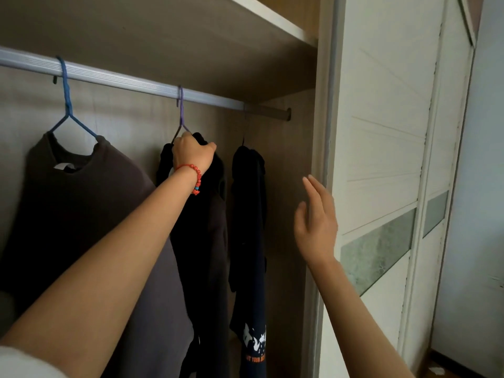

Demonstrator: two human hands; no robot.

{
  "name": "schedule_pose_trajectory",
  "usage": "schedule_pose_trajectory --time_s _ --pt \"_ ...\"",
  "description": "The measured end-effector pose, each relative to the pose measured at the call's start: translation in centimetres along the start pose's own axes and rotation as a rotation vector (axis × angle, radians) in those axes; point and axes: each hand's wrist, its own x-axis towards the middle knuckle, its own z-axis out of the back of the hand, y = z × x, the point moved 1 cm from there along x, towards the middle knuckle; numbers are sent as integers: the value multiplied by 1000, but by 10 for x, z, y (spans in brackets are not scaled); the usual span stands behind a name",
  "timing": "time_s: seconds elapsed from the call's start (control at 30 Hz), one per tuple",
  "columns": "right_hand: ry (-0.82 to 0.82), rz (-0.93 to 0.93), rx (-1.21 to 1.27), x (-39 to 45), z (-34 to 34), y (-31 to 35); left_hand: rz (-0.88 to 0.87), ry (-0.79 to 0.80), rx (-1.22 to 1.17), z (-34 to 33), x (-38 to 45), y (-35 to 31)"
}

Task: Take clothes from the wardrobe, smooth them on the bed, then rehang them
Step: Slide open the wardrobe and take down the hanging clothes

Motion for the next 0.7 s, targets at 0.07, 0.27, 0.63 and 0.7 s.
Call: schedule_pose_trajectory --time_s 0.07,0.27,0.63,0.7 --pt "97 -32 73 26 -16 11 -9 -1 8 1 9 2" --pt "432 -357 186 93 -83 9 41 49 -82 -5 29 7" --pt "815 -578 -112 138 -160 19 287 38 -440 -20 56 12" --pt "788 -581 -116 137 -162 17 318 38 -464 -18 58 10"
